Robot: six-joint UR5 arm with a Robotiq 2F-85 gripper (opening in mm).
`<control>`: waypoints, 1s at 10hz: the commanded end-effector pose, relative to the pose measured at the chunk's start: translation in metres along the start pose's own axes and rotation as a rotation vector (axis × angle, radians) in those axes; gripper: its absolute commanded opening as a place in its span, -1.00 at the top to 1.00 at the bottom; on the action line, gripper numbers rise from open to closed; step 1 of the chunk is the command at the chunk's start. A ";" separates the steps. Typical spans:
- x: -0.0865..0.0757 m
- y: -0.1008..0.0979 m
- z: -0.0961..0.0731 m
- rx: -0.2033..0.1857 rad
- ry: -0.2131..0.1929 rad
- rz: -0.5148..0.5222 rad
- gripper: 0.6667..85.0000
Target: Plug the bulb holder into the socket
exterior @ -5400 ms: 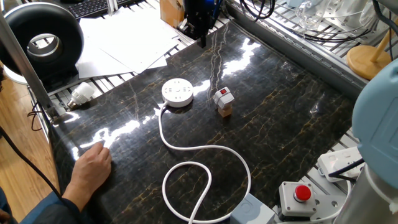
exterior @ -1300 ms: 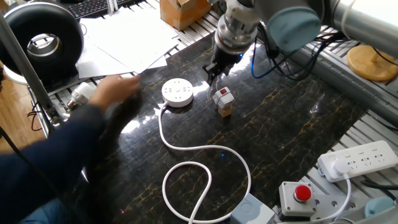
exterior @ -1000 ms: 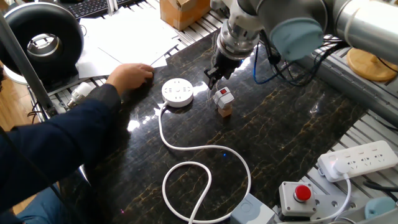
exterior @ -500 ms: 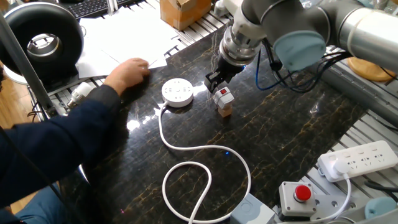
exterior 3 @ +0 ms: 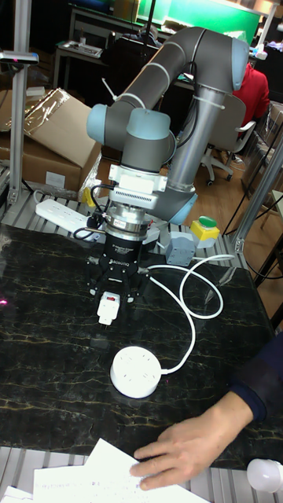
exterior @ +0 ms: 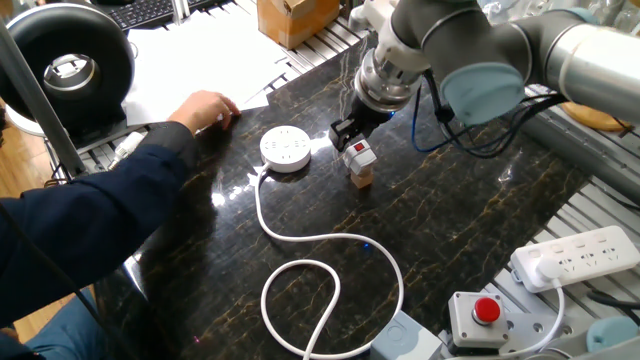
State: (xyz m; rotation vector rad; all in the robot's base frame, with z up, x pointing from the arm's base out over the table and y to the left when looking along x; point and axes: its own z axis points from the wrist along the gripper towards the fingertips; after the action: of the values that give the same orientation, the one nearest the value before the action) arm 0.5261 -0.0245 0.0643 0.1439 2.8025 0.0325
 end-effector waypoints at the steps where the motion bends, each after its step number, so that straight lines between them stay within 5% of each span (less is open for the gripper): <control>1: 0.000 0.002 0.003 0.011 -0.029 0.043 -0.34; 5: 0.007 -0.005 0.002 0.015 -0.032 0.036 -0.31; 10: 0.024 -0.003 0.002 -0.001 0.013 0.015 -0.29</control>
State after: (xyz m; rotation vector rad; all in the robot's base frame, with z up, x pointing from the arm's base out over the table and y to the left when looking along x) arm 0.5102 -0.0270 0.0559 0.1649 2.8013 0.0158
